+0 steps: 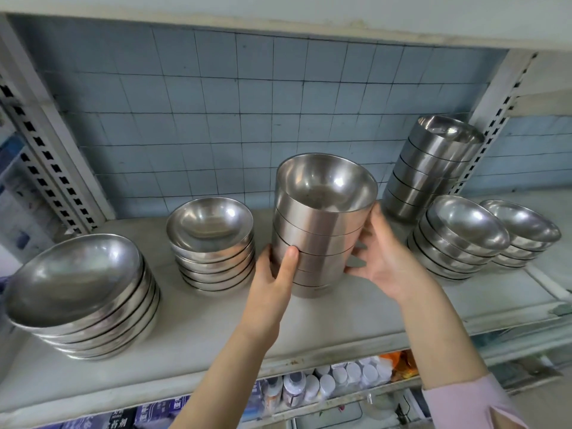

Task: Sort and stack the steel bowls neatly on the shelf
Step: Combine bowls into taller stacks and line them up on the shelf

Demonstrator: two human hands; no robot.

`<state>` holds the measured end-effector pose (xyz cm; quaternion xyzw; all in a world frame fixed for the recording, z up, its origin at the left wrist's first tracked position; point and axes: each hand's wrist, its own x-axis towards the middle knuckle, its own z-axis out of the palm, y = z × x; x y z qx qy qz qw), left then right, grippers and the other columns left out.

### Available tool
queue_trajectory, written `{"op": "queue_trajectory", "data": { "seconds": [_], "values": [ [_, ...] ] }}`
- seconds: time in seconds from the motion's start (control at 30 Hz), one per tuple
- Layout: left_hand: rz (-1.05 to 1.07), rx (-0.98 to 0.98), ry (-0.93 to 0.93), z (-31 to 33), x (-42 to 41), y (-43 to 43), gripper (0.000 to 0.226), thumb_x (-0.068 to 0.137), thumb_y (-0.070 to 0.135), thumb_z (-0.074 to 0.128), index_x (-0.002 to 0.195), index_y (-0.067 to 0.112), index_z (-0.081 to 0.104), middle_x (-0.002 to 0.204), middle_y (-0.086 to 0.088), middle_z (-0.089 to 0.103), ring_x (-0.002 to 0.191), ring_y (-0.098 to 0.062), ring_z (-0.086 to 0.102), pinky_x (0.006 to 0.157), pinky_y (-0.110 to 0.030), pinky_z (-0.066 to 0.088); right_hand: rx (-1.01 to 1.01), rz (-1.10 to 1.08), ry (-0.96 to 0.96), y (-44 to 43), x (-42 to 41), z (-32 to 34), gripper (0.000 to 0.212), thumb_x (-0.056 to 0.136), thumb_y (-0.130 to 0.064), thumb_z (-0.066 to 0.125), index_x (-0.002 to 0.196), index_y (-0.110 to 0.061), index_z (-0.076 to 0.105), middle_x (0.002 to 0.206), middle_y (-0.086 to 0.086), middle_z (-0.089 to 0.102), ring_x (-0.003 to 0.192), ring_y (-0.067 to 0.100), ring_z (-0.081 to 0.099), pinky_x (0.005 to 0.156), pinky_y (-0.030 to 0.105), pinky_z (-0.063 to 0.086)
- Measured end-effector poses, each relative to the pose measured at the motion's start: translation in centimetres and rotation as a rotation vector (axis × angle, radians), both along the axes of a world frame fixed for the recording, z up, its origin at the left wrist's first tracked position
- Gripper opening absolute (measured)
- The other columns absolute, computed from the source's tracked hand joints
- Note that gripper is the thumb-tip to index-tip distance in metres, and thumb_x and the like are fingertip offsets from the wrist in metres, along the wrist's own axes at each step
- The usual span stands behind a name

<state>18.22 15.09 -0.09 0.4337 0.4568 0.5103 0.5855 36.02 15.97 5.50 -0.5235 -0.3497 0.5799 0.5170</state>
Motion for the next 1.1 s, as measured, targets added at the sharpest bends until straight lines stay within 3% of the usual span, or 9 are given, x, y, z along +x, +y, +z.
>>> {"op": "queue_trajectory", "data": {
  "seconds": [0.17,0.27,0.37,0.47,0.6,0.67,0.8,0.93,1.1],
  "values": [
    [-0.076,0.052,0.044,0.9,-0.2,-1.3,0.058,0.078,0.066,0.063,0.114,0.021,0.059,0.097,0.016,0.068,0.099,-0.005,0.063,0.104,-0.041,0.046,0.018,-0.058,-0.011,-2.2,0.0,0.4,0.089,0.054,-0.082,0.061,0.132,-0.038,0.058,0.132,-0.004,0.065,0.124,0.026,0.058,0.099,0.064,0.045],
    [-0.127,0.090,0.052,2.0,0.0,-2.7,0.038,0.082,0.055,0.059,0.110,0.029,0.060,0.102,0.016,0.071,0.101,-0.003,0.065,0.100,-0.034,0.048,0.046,-0.095,0.012,-4.2,0.7,0.9,0.079,0.054,-0.076,0.056,0.123,-0.039,0.060,0.117,-0.010,0.072,0.119,0.023,0.061,0.091,0.058,0.050],
    [-0.190,0.130,0.066,3.3,0.7,-4.3,0.041,0.085,0.055,0.059,0.113,0.025,0.061,0.105,0.012,0.072,0.102,-0.004,0.065,0.096,-0.031,0.049,0.078,-0.127,0.022,-6.7,1.9,1.3,0.084,0.054,-0.076,0.056,0.128,-0.038,0.058,0.108,-0.013,0.076,0.117,0.021,0.063,0.086,0.054,0.052],
    [-0.227,0.153,0.063,3.9,2.0,-5.8,0.046,0.083,0.057,0.060,0.115,0.025,0.063,0.106,0.011,0.072,0.100,-0.002,0.066,0.093,-0.029,0.049,0.091,-0.154,0.025,-9.2,3.4,1.7,0.089,0.051,-0.079,0.059,0.129,-0.037,0.058,0.119,-0.009,0.073,0.120,0.022,0.062,0.090,0.057,0.050],
    [-0.251,0.190,0.069,4.7,5.5,-8.4,0.053,0.080,0.056,0.055,0.114,0.016,0.062,0.085,0.021,0.070,0.083,0.007,0.064,0.085,-0.022,0.049,0.090,-0.187,0.002,-12.7,6.4,2.5,0.110,0.036,-0.090,0.071,0.132,-0.038,0.058,0.128,-0.007,0.069,0.122,0.020,0.060,0.097,0.062,0.048],
    [-0.270,0.202,0.087,5.0,7.8,-10.1,0.058,0.077,0.058,0.053,0.116,0.016,0.061,0.084,0.023,0.068,0.084,0.008,0.064,0.083,-0.020,0.050,0.087,-0.206,0.003,-14.8,8.6,2.9,0.102,0.040,-0.088,0.069,0.128,-0.038,0.059,0.127,-0.005,0.069,0.122,0.020,0.060,0.093,0.059,0.050],
    [-0.308,0.185,0.143,4.8,13.1,-13.8,0.070,0.073,0.077,0.054,0.121,0.026,0.061,0.100,0.016,0.070,0.099,0.000,0.065,0.094,-0.033,0.053,0.067,-0.238,-0.004,-19.5,13.9,3.2,0.095,0.046,-0.084,0.062,0.129,-0.039,0.056,0.133,-0.004,0.065,0.122,0.022,0.059,0.075,0.045,0.052],
    [-0.349,0.158,0.154,4.7,19.4,-17.5,0.060,0.077,0.073,0.055,0.106,0.021,0.064,0.085,0.020,0.068,0.084,0.000,0.064,0.097,-0.043,0.052,0.066,-0.297,-0.001,-24.1,19.8,3.1,0.122,0.025,-0.090,0.074,0.135,-0.041,0.055,0.133,-0.007,0.066,0.124,0.022,0.059,0.093,0.057,0.050],
    [-0.419,0.156,0.166,4.2,26.8,-20.6,0.055,0.077,0.074,0.055,0.105,0.028,0.066,0.100,0.003,0.072,0.097,-0.013,0.068,0.093,-0.050,0.053,0.085,-0.355,-0.015,-28.4,27.0,2.7,0.118,0.030,-0.089,0.074,0.135,-0.040,0.056,0.132,-0.008,0.067,0.125,0.021,0.059,0.096,0.058,0.048]
  ]
}}
